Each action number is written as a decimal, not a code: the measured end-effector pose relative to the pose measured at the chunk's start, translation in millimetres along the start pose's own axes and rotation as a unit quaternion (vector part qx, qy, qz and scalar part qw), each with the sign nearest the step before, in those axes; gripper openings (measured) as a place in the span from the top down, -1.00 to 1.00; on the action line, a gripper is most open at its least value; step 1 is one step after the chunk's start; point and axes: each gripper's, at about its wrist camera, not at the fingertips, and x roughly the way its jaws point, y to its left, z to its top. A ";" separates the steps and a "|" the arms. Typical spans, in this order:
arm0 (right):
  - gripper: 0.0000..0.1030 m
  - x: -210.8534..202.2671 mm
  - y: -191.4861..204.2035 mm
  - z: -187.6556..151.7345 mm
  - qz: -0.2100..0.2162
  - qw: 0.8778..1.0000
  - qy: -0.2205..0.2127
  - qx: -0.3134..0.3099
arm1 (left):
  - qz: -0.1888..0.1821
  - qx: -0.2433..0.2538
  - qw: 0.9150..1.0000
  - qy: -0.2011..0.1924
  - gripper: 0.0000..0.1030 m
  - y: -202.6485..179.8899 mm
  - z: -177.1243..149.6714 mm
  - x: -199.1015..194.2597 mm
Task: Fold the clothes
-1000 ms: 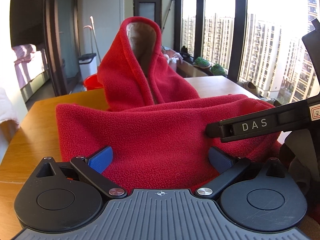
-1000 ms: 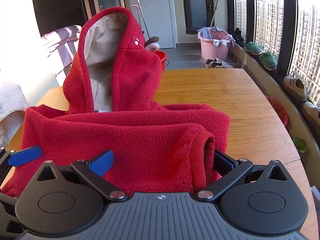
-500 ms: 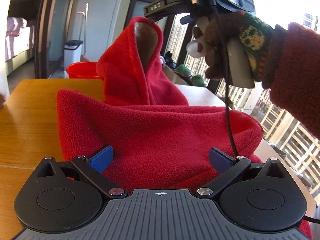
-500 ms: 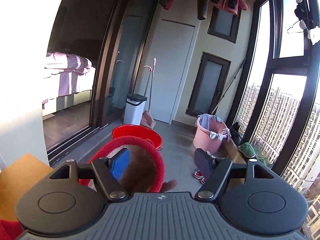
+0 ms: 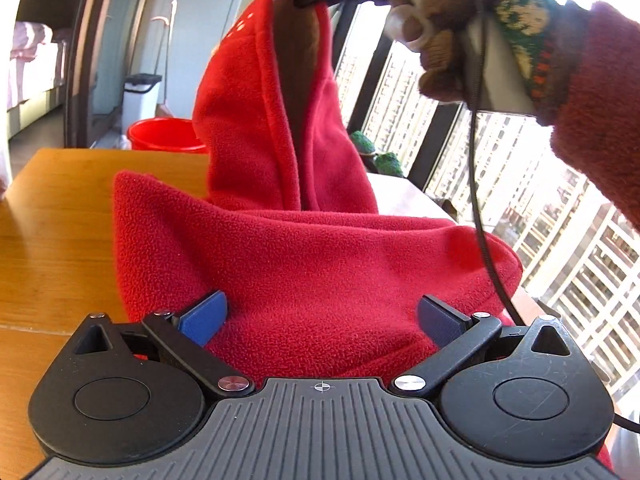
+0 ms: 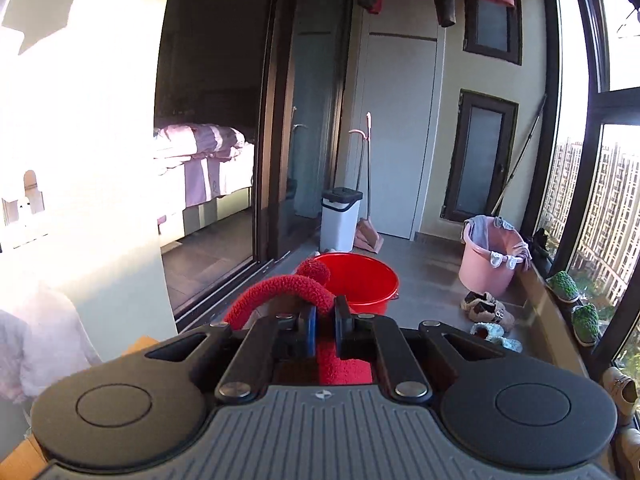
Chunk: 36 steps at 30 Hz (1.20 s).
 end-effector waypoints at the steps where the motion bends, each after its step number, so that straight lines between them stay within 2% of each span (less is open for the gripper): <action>1: 0.85 -20.7 -3.0 1.2 0.006 1.000 -0.010 0.008 | -0.007 -0.011 1.000 -0.003 -1.00 3.9 0.3 -1.3; 4: 0.85 -76.4 -10.1 -4.4 0.018 0.999 -0.027 0.027 | -0.030 -0.043 0.999 -0.013 -1.00 16.3 0.9 -5.6; 7: 0.84 -114.1 -17.1 -21.1 0.030 0.998 -0.027 0.046 | -0.045 -0.065 0.997 -0.020 -1.00 25.5 1.6 -10.0; 11: 0.84 -149.3 -22.5 -54.3 0.058 0.995 -0.022 0.079 | -0.036 -0.079 0.996 -0.037 -0.94 27.7 4.6 -32.9; 16: 0.84 -168.4 -21.1 -97.9 0.105 0.986 -0.009 0.127 | -0.020 -0.087 0.991 -0.096 -0.94 31.3 16.7 -83.4; 18: 0.84 -168.5 -18.4 -123.2 0.127 0.978 0.002 0.166 | -0.021 -0.100 0.989 -0.110 -0.94 36.2 23.6 -97.5; 23: 0.84 -165.0 -8.5 -193.4 0.154 0.950 0.045 0.269 | -0.027 -0.112 0.987 -0.113 -0.95 33.3 42.6 -112.1; 24: 0.84 -165.4 -4.6 -210.9 0.153 0.944 0.057 0.285 | -0.030 -0.102 0.988 -0.110 -0.95 28.4 46.4 -113.0; 27: 0.84 -163.2 2.9 -241.3 0.147 0.939 0.087 0.298 | -0.032 -0.062 0.992 -0.108 -0.95 6.0 54.6 -109.6; 28: 0.84 -163.7 5.9 -244.9 0.144 0.940 0.093 0.293 | -0.032 -0.052 0.993 -0.103 -0.95 -0.9 55.7 -104.6; 31: 0.82 -179.2 19.3 -236.9 0.121 0.966 0.082 0.211 | -0.022 -0.028 0.997 -0.074 -0.88 -17.5 53.1 -81.6; 32: 0.79 -188.0 24.4 -230.7 0.111 0.976 0.073 0.173 | -0.017 -0.024 0.998 -0.062 -0.70 -20.3 49.9 -73.8; 33: 0.78 -198.1 28.3 -223.8 0.101 0.983 0.063 0.140 | -0.018 -0.025 0.998 -0.052 -0.61 -20.8 46.4 -67.9; 34: 0.66 -208.6 30.2 -216.0 0.097 0.987 0.053 0.113 | -0.021 -0.030 0.998 -0.041 -0.50 -20.3 42.9 -61.9; 35: 0.36 -219.6 29.2 -208.6 0.094 0.990 0.041 0.098 | -0.027 -0.034 0.998 -0.036 -0.49 -18.5 38.2 -58.5; 36: 0.15 -231.0 25.5 -202.6 0.084 0.992 0.022 0.092 | -0.035 -0.039 0.998 -0.033 -0.49 -15.7 32.4 -57.0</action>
